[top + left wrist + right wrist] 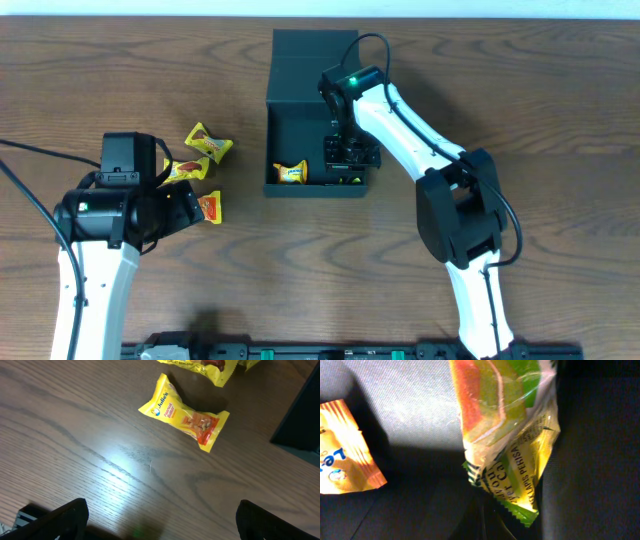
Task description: Pack container
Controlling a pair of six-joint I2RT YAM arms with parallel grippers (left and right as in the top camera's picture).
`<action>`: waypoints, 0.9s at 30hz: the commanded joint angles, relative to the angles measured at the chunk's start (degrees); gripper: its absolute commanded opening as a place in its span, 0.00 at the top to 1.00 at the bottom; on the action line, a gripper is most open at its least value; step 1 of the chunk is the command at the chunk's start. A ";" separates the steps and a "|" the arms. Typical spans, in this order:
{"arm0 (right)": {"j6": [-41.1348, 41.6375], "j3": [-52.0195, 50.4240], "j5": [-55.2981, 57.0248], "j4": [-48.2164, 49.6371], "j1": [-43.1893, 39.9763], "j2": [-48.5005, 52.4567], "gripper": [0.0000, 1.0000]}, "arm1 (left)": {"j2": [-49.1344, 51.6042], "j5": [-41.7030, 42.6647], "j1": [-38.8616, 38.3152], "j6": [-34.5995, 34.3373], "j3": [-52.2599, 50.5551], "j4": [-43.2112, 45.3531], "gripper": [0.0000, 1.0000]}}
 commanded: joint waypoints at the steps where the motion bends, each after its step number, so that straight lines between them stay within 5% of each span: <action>1: -0.48 2.64 -1.51 0.07 1.03 -0.24 0.99 | 0.26 -1.46 0.13 0.17 0.42 -0.04 0.05; 19: -13.53 7.67 12.63 15.10 1.38 1.90 0.99 | 0.26 -1.42 0.13 0.15 0.42 0.00 0.04; 27: -13.92 7.23 14.19 13.03 1.38 4.31 0.99 | 0.26 -1.42 0.13 0.15 0.42 -0.02 0.05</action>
